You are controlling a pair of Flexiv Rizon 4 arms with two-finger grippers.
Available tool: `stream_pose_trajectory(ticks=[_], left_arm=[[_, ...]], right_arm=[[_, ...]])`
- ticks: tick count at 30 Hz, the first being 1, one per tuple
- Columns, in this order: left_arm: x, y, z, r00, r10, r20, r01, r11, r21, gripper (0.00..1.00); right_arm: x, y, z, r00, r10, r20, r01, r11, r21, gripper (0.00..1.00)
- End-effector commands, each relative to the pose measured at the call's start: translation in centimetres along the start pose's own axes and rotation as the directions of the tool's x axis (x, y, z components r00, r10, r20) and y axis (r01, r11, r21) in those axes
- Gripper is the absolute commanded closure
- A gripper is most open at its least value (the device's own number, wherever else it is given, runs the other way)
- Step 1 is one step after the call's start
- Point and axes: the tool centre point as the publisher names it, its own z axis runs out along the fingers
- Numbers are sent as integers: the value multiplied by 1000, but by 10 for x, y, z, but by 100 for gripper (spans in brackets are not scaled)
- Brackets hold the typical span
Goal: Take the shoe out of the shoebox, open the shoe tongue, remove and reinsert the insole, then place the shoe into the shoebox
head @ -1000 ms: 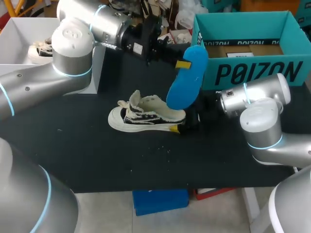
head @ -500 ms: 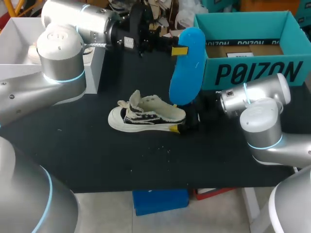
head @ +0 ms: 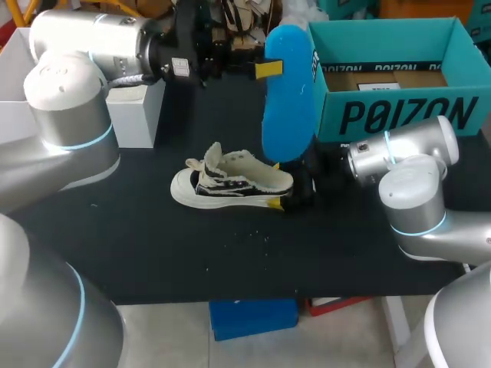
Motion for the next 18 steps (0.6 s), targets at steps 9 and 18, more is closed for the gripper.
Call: stream_pose_trajectory(ticks=[9, 18], left_arm=[[22, -25, -8, 993, 53, 107, -53, 999, -5, 100], [23, -26, -7, 993, 54, 106, -55, 998, 1, 100]], right_arm=[[0, -3, 1, 1000, 2, -1, -2, 1000, 2, 100], [0, 2, -7, 1000, -9, 1, 9, 1000, 22, 0]])
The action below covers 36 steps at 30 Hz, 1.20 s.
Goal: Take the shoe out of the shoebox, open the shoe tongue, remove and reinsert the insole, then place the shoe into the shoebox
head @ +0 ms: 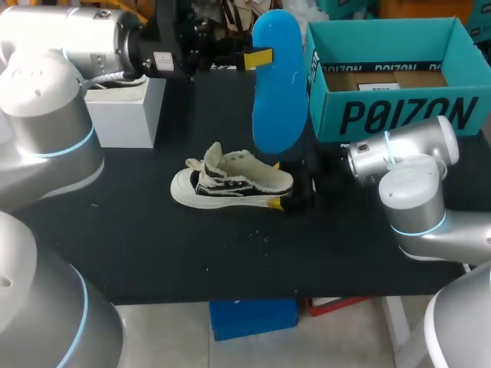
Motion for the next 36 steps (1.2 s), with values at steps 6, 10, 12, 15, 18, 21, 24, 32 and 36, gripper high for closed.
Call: stream_pose_trajectory(ticks=[6, 10, 12, 15, 18, 21, 24, 32, 36], left_arm=[[2, 1, 2, 1000, 3, 22, -3, 1000, 4, 100], [2, 1, 2, 1000, 3, 22, -3, 1000, 4, 100], [2, 1, 2, 1000, 3, 22, -3, 1000, 4, 100], [2, 1, 2, 1000, 3, 22, -3, 1000, 4, 100], [2, 1, 2, 1000, 3, 22, -3, 1000, 4, 100], [2, 1, 2, 1000, 3, 22, -3, 1000, 4, 100], [2, 1, 2, 1000, 3, 22, -3, 1000, 4, 100], [2, 1, 2, 1000, 3, 22, -3, 1000, 4, 100], [2, 1, 2, 1000, 3, 22, -3, 1000, 4, 100]], right_arm=[[-5, 21, -33, 998, -52, -34, 54, 996, 70, 0], [-9, 31, -48, 988, -78, -133, 104, 974, 201, 0], [-10, 36, -54, 973, -82, -215, 149, 938, 315, 0], [-13, 43, -61, 953, -66, -297, 196, 880, 432, 0], [-14, 47, -63, 932, -40, -360, 244, 806, 540, 0], [-15, 50, -62, 925, -15, -380, 271, 728, 630, 0], [-15, 52, -61, 935, -10, -354, 274, 655, 704, 0], [-10, 59, -62, 976, -56, -209, 205, 540, 816, 0], [-7, 64, -61, 986, -75, -145, 163, 524, 836, 0]])
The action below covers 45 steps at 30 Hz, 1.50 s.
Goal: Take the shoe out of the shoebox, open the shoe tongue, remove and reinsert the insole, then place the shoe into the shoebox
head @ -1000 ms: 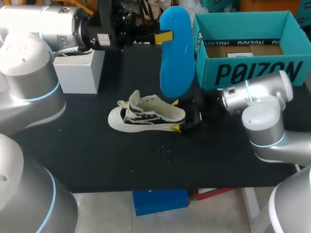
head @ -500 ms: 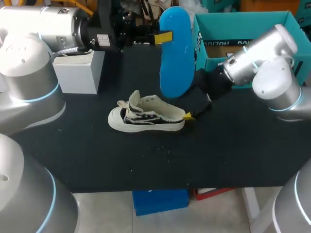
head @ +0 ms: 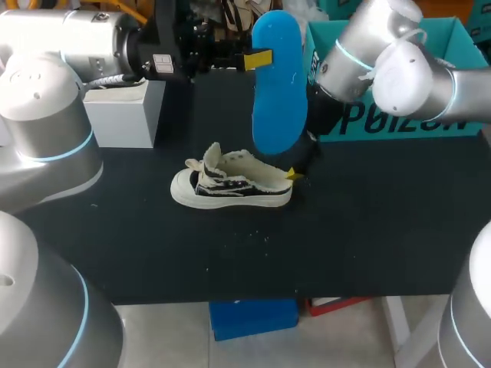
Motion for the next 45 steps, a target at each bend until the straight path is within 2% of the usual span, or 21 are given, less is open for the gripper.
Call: stream_pose_trajectory(ticks=[1, 24, 38, 41, 45], left_arm=[[0, 1, 2, 1000, 3, 5, -3, 1000, 2, 100], [0, 1, 2, 1000, 3, 5, -3, 1000, 2, 100], [0, 1, 2, 1000, 3, 5, -3, 1000, 2, 100], [0, 1, 2, 1000, 3, 5, -3, 1000, 2, 100], [0, 1, 2, 1000, 3, 5, -3, 1000, 2, 100]], right_arm=[[7, 10, -1, 991, 36, 125, -81, 924, 374, 0], [4, 29, 27, 985, 69, 156, -115, 944, 309, 0], [3, 33, 32, 987, 70, 148, -112, 947, 300, 0], [5, 32, 33, 986, 73, 153, -112, 958, 265, 0], [8, 29, 32, 977, 79, 196, -107, 985, 135, 0]])
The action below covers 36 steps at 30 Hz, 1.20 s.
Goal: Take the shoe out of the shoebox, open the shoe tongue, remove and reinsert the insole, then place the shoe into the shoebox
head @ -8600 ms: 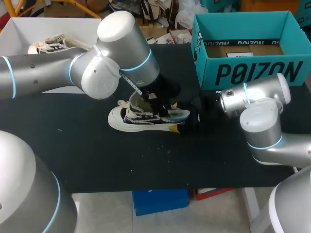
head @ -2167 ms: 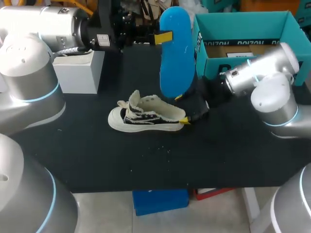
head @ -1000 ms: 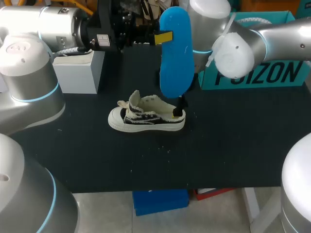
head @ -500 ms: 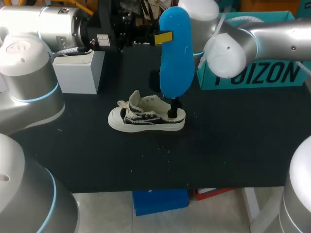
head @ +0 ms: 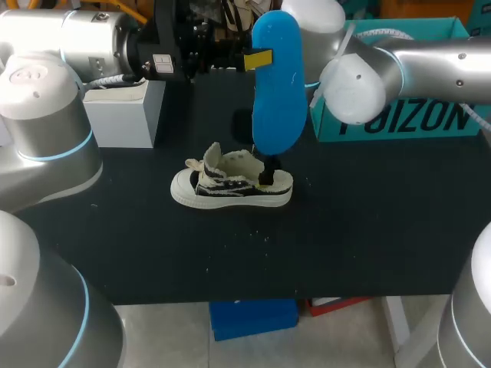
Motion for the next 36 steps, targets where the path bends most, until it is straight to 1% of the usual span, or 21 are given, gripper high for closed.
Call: stream_pose_trajectory(ticks=[1, 5, 6, 8, 12, 15, 19, 24, 36], left_arm=[[0, 1, 2, 1000, 3, 5, -3, 1000, 2, 100], [0, 1, 2, 1000, 3, 5, -3, 1000, 2, 100], [0, 1, 2, 1000, 3, 5, -3, 1000, 2, 100], [0, 1, 2, 1000, 3, 5, -3, 1000, 2, 100], [0, 1, 2, 1000, 3, 5, -3, 1000, 2, 100], [0, 1, 2, 1000, 3, 5, -3, 1000, 2, 100], [0, 1, 2, 1000, 3, 5, -3, 1000, 2, 100], [0, 1, 2, 1000, 3, 5, -3, 1000, 2, 100], [0, 1, 2, 1000, 3, 5, -3, 1000, 2, 100]], right_arm=[[8, -15, 4, 999, 6, 37, -1, 989, -148, 0], [11, -18, 6, 997, 20, 75, 4, 954, -299, 0], [12, -18, 6, 997, 21, 77, 4, 950, -313, 0], [12, -19, 7, 995, 21, 99, 20, 920, -392, 0], [13, -20, 10, 992, 24, 124, 41, 867, -497, 0], [12, -22, 12, 993, 9, 120, 59, 832, -552, 0], [10, -28, 17, 993, 22, 117, 53, 800, -598, 0], [6, -33, 21, 993, 42, 113, 39, 771, -635, 0], [-1, -47, 31, 992, 82, 100, 9, 724, -689, 0]])
